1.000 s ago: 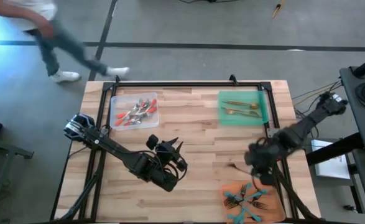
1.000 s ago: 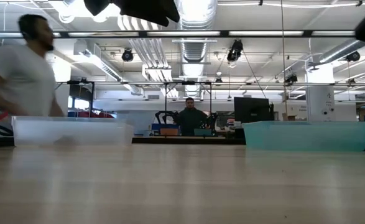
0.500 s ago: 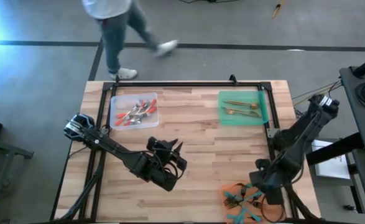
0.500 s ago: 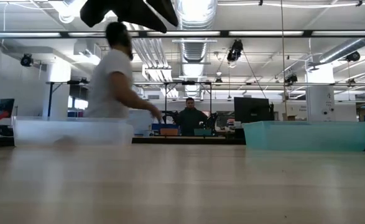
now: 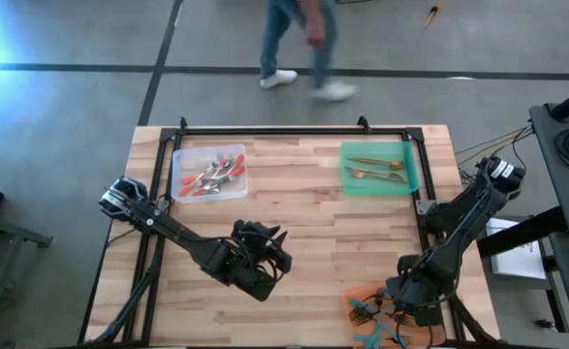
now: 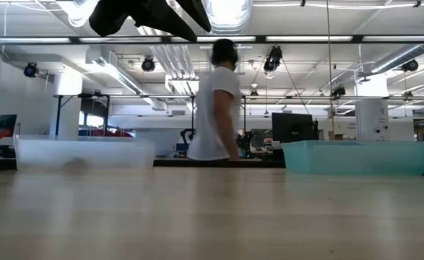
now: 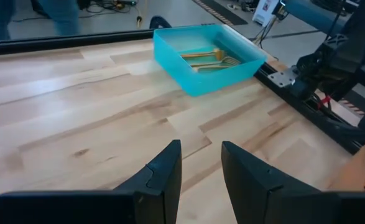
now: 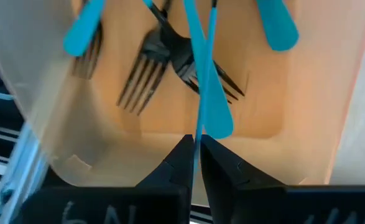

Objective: Sort silverware by color (type)
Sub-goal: Put the blue fork into the orange bin, then return to Home Position

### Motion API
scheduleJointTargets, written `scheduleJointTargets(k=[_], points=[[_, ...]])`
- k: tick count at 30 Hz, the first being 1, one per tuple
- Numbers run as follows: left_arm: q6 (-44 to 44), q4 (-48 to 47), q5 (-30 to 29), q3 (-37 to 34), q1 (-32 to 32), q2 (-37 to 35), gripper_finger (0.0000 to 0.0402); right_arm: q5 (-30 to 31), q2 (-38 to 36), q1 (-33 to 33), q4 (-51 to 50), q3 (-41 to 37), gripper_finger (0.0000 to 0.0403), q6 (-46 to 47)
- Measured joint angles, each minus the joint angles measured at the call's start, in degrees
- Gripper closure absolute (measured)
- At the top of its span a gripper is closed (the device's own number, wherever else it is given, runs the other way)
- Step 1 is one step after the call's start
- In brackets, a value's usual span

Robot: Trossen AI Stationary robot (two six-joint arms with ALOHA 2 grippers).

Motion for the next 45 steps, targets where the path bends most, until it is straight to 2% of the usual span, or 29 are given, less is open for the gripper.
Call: scheduleJointTargets(k=[3,7,16,19,24,30,35,39,45], points=[[0.88,-0.07,-0.01,0.00,-0.15,0.00,0.0304,0.52,-0.57,-0.13,-0.04,1.01,0.0373,-0.85],[1.91,-0.14,-0.02,0.00,-0.22,0.00,0.0304,6.09,-2.75,-0.42,-0.04,2.75,0.0356,-3.87],[2.83,-0.18,0.00,0.00,-0.80,0.02,0.0304,28.40,-11.13,-0.39,4.57,2.13,0.0341,-17.14],[3.74,-0.19,0.00,-0.01,-1.26,0.02,0.0304,35.26,-16.46,-0.39,6.38,1.03,0.0331,-21.75],[4.09,-0.17,0.00,-0.58,-1.53,0.02,0.0304,42.64,-27.58,-0.39,7.71,-3.09,0.0306,-24.93],[4.09,-0.17,-0.27,-0.72,-1.42,0.02,0.0304,44.59,-43.52,-0.42,15.83,-15.32,0.0272,-27.34],[4.13,-0.17,-3.48,-0.72,-1.36,0.02,0.0304,45.85,-55.16,-0.48,22.49,-25.70,0.0249,-29.87],[4.26,-0.17,-5.61,-0.72,-1.15,0.02,0.0304,48.42,-62.03,-1.17,25.35,-30.94,0.0239,-32.05],[4.55,-0.17,-5.66,-0.72,-0.50,0.02,0.0304,50.63,-69.53,-3.51,30.59,-38.19,0.0234,-31.64]])
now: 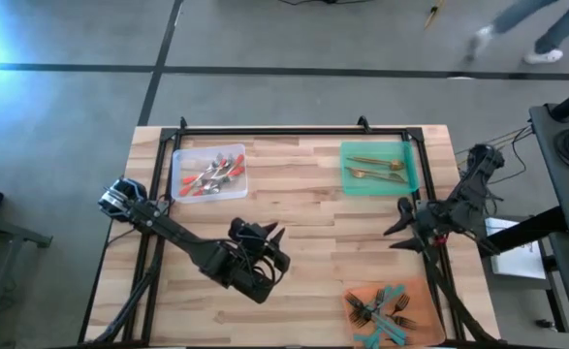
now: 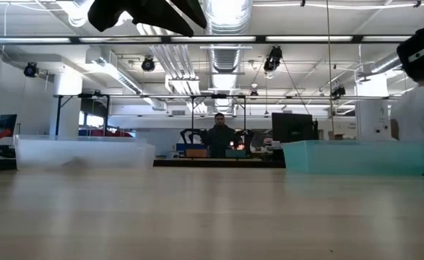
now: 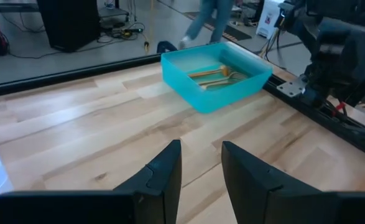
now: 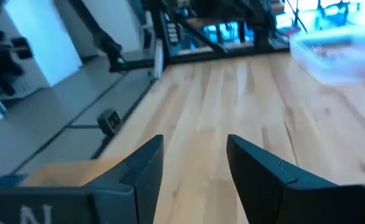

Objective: Sort silverware by color (type)
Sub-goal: Return to Home Position

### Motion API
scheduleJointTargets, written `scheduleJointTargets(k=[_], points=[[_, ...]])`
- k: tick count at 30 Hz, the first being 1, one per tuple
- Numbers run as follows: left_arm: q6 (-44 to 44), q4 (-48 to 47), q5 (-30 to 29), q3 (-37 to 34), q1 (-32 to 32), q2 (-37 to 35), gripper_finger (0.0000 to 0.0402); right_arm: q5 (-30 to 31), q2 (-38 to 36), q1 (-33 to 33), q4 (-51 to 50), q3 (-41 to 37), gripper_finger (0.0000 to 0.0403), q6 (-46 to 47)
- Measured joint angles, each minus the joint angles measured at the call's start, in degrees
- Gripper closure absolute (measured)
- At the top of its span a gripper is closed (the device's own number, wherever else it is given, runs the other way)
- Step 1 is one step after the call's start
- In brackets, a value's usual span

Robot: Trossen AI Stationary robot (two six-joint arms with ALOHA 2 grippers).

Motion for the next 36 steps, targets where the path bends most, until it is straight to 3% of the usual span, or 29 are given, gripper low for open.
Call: scheduleJointTargets(k=[6,12,16,24,30,36], points=[[1.28,-0.02,0.00,-0.02,0.98,0.00,0.0304,-0.02,-4.55,-2.29,6.62,-8.06,0.0234,0.72],[1.61,-0.24,0.02,-0.02,1.83,0.02,0.0304,-0.02,-4.72,-5.34,12.30,-9.35,0.0234,-6.37],[1.71,-0.28,0.02,-0.02,1.98,0.01,0.0304,-0.32,-4.52,-10.77,16.22,-10.49,0.0234,-8.63],[1.73,-0.50,0.00,-0.02,2.14,0.02,0.0304,-13.77,-1.29,-27.74,26.87,-12.90,0.0234,-14.38],[2.14,-0.50,-0.06,-0.34,2.23,0.02,0.0304,-17.68,2.29,-39.41,31.49,-12.93,0.0234,-15.85],[2.31,-0.59,-0.07,-0.68,2.67,0.04,0.0304,-25.81,8.47,-50.39,41.10,-12.93,0.0234,-18.13]])
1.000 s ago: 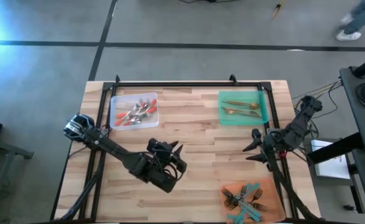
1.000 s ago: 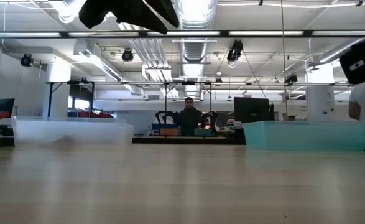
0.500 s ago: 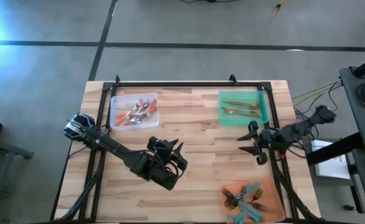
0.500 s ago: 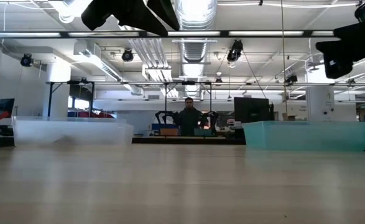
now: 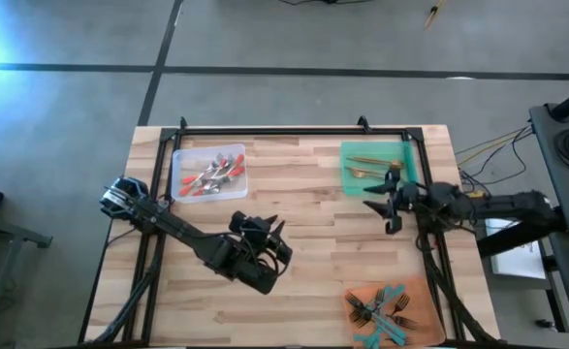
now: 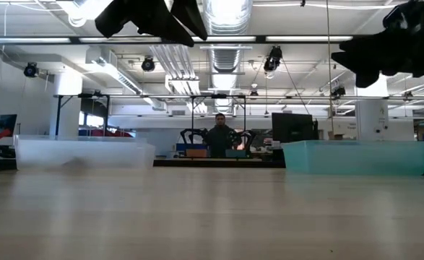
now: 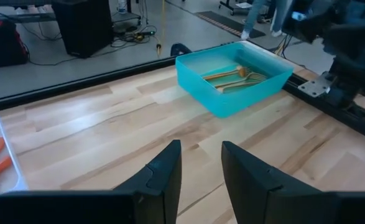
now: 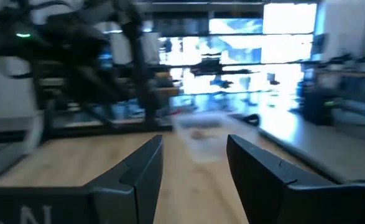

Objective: Sort silverware by color (type)
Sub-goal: Return to Home Position

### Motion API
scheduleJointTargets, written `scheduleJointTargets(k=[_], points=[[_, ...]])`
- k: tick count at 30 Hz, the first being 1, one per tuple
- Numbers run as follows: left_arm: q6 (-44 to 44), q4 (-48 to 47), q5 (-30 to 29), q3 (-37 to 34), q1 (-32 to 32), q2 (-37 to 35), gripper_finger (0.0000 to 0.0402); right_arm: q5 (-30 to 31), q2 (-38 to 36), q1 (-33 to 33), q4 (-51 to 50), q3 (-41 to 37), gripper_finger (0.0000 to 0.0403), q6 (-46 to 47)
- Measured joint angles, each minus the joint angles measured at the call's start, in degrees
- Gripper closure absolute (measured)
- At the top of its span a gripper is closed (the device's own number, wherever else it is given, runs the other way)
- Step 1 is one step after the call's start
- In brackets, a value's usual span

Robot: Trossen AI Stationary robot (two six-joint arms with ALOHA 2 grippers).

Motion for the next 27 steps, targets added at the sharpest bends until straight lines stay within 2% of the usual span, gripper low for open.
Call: scheduleJointTargets(k=[7,12,15,20,27], points=[[0.86,0.00,0.00,-0.02,0.40,0.00,0.0304,-1.33,9.54,-14.28,3.47,-0.01,0.0234,0.03],[2.21,0.05,0.04,-0.02,0.54,0.00,0.0304,-0.72,14.21,-22.37,4.60,-0.03,0.0234,7.95],[2.23,0.11,0.07,-0.02,0.54,0.00,0.0304,-0.80,14.79,-24.47,4.33,-0.04,0.0234,12.53],[3.07,0.05,0.09,-0.02,0.54,0.00,0.0304,-0.90,14.65,-24.63,4.69,-0.04,0.0238,12.47],[3.98,-0.17,0.09,-0.02,0.65,0.00,0.0304,-0.88,14.63,-24.63,4.43,-0.04,0.0235,17.59]])
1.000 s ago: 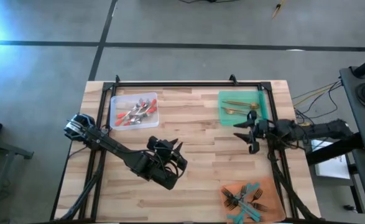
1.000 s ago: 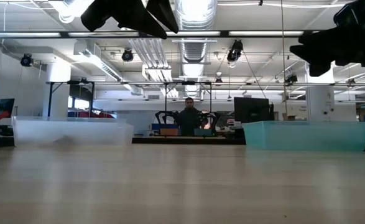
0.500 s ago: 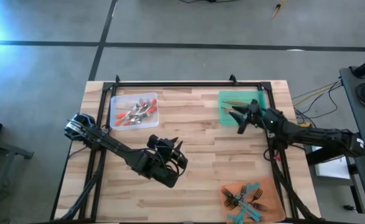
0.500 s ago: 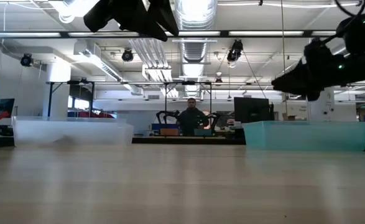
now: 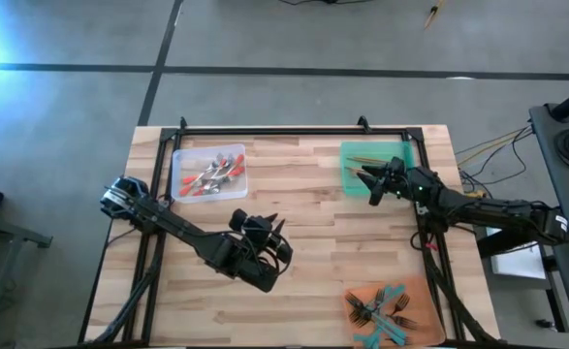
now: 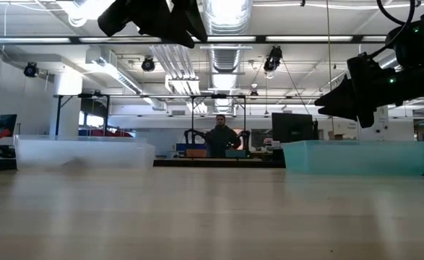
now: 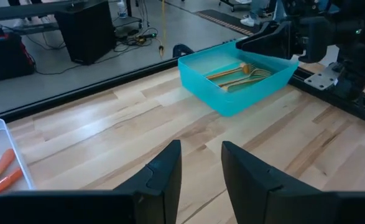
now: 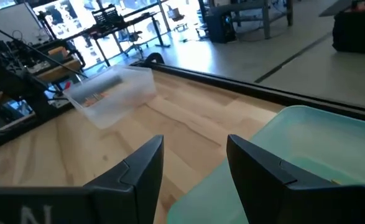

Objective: Sort silverware by color (type)
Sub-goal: Return to Home Position

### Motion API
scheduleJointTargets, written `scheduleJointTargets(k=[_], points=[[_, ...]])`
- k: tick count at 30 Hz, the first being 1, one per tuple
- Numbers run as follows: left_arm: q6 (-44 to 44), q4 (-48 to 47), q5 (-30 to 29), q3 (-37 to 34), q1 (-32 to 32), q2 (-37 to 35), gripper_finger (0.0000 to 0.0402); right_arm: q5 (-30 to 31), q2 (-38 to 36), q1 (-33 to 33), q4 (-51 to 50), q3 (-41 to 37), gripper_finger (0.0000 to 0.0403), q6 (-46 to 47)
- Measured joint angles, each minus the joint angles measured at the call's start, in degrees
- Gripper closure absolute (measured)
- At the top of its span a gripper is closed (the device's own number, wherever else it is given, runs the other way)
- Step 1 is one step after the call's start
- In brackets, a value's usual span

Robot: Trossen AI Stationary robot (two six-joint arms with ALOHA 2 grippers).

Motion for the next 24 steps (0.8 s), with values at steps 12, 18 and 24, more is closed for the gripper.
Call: scheduleJointTargets(k=[12,18,24], points=[[-0.22,-0.12,-0.24,-0.02,0.00,0.00,0.0304,0.01,-6.33,-0.04,-3.44,-0.02,0.0234,-0.24],[-0.24,-0.12,-0.29,-0.02,0.00,0.00,0.0304,0.01,-17.12,-0.94,-7.65,-0.02,0.0238,-0.24],[2.31,0.20,-1.12,-0.02,0.29,0.00,0.0304,0.13,-25.66,-4.85,-8.39,-0.04,0.0240,-0.24]])
